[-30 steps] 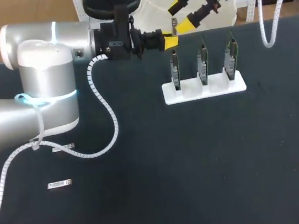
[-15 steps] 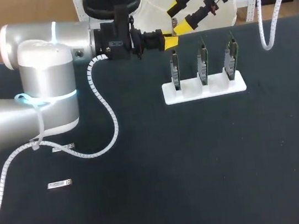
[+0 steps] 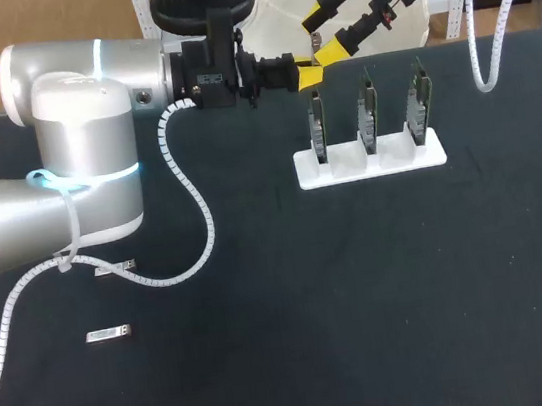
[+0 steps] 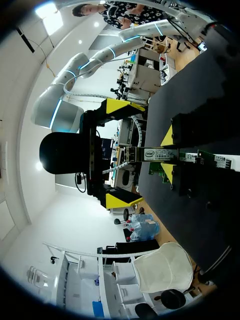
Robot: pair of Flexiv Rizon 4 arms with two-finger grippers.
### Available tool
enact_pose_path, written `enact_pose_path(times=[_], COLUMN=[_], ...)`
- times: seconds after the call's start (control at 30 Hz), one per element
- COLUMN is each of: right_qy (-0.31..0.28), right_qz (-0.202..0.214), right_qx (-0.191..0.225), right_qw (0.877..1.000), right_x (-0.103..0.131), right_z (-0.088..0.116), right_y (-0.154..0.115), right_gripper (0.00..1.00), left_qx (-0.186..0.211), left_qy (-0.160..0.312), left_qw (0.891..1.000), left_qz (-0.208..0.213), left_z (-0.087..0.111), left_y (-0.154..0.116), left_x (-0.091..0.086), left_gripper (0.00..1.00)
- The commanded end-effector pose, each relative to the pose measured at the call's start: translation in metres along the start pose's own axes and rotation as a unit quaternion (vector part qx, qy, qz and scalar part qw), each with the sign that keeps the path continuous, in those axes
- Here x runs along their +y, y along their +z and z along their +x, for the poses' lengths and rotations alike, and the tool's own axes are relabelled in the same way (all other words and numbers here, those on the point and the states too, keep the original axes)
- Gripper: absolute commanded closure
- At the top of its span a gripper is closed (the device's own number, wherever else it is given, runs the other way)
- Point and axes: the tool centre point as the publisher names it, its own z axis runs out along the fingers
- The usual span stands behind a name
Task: Pick up the optical module with the left hand, and insert it into the network port with the right hand.
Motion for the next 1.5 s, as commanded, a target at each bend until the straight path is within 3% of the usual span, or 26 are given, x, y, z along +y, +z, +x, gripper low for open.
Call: enact_pose_path(times=[0.03, 0.8, 0.83, 0.87, 0.9, 1.5], right_qy=[-0.004, -0.002, -0.002, -0.002, -0.002, -0.003], right_qz=[0.0, 0.001, 0.002, 0.002, 0.002, 0.008], right_qx=[-0.002, -0.006, -0.006, -0.006, -0.006, -0.004], right_qw=[1.0, 1.0, 1.0, 1.0, 1.0, 1.0], right_x=[0.002, 0.005, 0.005, 0.005, 0.005, 0.009], right_z=[0.0, 0.003, 0.003, 0.003, 0.003, 0.004], right_y=[0.0, -0.002, -0.002, -0.003, -0.003, -0.006], right_gripper=[1.0, 1.0, 1.0, 1.0, 1.0, 1.0], left_qx=[-0.003, -0.003, -0.003, -0.003, -0.003, 0.014], left_qy=[0.001, 0.001, 0.001, 0.001, 0.001, 0.01], left_qw=[1.0, 1.0, 1.0, 1.0, 1.0, 1.0], left_qz=[-0.003, -0.003, -0.003, -0.003, -0.003, -0.016], left_z=[0.001, 0.001, 0.001, 0.001, 0.001, -0.003], left_y=[0.0, 0.0, 0.0, 0.0, 0.0, -0.011], left_x=[-0.001, -0.001, -0.001, -0.001, -0.001, -0.003], left_gripper=[1.0, 1.0, 0.95, 0.37, 0.0, 0.0])
